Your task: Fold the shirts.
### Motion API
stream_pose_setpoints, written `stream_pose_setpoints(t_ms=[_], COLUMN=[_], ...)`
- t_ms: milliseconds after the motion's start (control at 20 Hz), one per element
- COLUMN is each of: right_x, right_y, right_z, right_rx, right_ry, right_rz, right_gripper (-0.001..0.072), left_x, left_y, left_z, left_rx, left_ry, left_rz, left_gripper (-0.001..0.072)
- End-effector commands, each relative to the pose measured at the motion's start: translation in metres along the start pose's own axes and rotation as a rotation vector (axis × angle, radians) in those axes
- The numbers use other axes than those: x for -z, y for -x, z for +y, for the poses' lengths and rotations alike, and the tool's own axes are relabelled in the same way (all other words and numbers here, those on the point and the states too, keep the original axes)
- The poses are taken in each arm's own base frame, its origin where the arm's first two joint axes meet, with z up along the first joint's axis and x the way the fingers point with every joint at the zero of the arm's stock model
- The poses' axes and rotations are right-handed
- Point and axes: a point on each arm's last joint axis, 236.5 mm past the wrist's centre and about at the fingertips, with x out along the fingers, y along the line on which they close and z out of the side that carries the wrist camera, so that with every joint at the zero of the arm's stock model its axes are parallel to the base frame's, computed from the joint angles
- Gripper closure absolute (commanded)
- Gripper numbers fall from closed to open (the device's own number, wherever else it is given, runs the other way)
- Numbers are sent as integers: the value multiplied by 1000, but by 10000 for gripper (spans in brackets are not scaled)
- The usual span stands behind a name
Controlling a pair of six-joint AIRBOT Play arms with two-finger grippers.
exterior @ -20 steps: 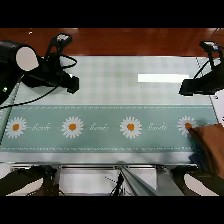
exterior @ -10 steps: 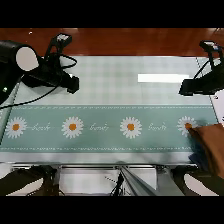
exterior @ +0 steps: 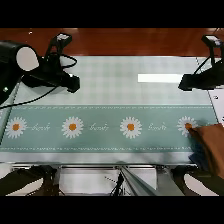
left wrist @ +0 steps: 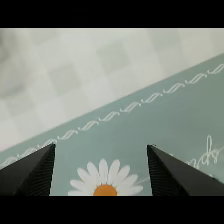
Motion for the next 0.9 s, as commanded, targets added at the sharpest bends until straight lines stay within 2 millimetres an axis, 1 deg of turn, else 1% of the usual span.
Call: stream_pose_setpoints(t_ms=[0,50,100,150,200,250,300,350,400,450,500,550,600,650,750,850], right_x=[-42,-51,-59,-66,-71,-73,-73,-72,-70,-69,-67,-66,-66,-65,-61,-55], right_y=[3,5,7,9,11,11,11,11,10,10,9,9,9,8,7,6], right_z=[0,0,-1,-1,0,1,2,0,-1,-2,-2,-3,-3,-3,-3,-3], right_rx=[2,3,4,4,-1,-5,-6,-1,6,8,9,15,15,14,13,13], right_ry=[0,0,0,0,-4,-6,-7,-4,0,1,1,4,4,4,3,4], right_rz=[-180,-219,-252,-282,-305,-313,-313,-308,-301,-293,-287,-284,-280,-276,-261,-232], right_gripper=[111,111,111,111,110,111,110,111,111,110,111,111,111,111,110,111], left_x=[-22,-27,-31,-40,-51,-64,-75,-84,-84,-73,-57,-40,-25,-11,11,29], left_y=[-3,-5,-7,-7,-5,-1,2,3,1,-5,-14,-26,-39,-53,-77,-99], left_z=[1,1,9,29,55,83,108,134,162,194,223,242,257,269,287,297], left_rx=[-2,-5,-39,-128,-230,-327,-385,-414,-435,-452,-457,-440,-419,-400,-402,-404], left_ry=[4,-2,-39,-97,-136,-165,-167,-115,-25,108,263,412,517,583,636,660], left_rz=[-86,-104,-118,-148,-182,-226,-274,-325,-354,-355,-340,-322,-298,-269,-212,-162], left_gripper=[54,54,53,50,26,23,-13,-13,-13,-13,-13,-13,-13,-13,-13,-13])
